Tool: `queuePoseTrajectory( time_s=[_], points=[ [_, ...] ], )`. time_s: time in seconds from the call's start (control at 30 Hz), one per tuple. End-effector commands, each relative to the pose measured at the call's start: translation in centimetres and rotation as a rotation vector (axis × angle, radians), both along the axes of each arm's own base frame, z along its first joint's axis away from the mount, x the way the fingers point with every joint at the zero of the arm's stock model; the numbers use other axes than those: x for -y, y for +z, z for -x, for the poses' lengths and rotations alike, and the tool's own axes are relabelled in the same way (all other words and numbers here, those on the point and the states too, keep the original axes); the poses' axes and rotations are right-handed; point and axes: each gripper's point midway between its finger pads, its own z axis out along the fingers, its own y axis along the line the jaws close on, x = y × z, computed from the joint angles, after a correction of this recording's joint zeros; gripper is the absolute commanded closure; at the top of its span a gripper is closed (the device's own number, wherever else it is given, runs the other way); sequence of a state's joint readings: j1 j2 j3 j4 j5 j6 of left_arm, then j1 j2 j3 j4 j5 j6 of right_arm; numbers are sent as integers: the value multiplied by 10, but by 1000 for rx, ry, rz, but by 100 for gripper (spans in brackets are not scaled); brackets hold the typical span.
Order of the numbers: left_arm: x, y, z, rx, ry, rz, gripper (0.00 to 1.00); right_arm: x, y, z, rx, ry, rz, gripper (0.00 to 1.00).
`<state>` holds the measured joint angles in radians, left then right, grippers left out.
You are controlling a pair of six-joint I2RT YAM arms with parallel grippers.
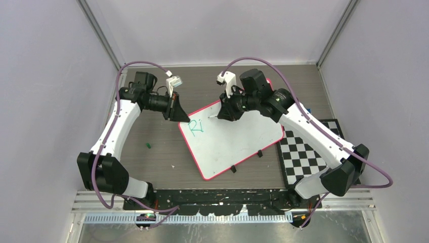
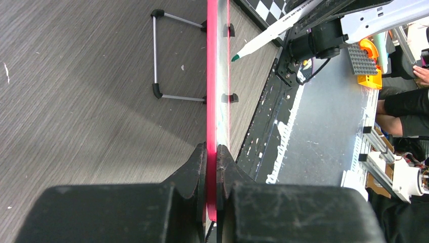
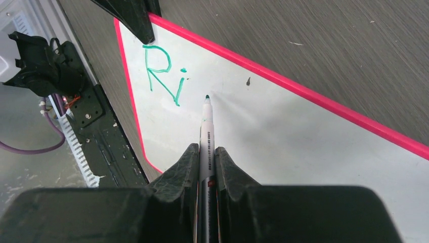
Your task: Write a sentence on the whiteboard
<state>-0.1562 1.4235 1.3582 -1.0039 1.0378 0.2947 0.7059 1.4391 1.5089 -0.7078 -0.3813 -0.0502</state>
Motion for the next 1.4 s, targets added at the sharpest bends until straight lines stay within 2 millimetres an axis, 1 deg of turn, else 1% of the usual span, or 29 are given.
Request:
queuePoseTrajectory(
  time_s=[0.0,0.37,0.5,0.67,0.77,0.97,1.1,1.27,1.37],
  points=[
    [7,-2,18,-37,-49,9,100,-10,14,-2,19,18,-52,100],
    [7,-2,20,-33,-47,8,100,-22,11,-10,20,23,-53,100],
    [7,-3,20,-34,-46,6,100,-28,10,-8,22,38,-52,100],
    [7,-3,20,-35,-46,6,100,-30,-1,-4,11,51,-28,100],
    [7,-4,20,-37,-46,4,100,-26,-8,-2,9,49,-8,100],
    [6,-4,19,-35,-45,4,100,-13,-15,-3,40,31,32,100],
    [7,-4,19,-39,-45,4,100,-8,-17,-2,53,27,52,100],
    [7,-4,19,-39,-45,5,100,1,-13,-10,65,-8,52,100],
    [7,-5,19,-40,-45,5,100,5,-15,-11,61,-17,56,100]
  ],
)
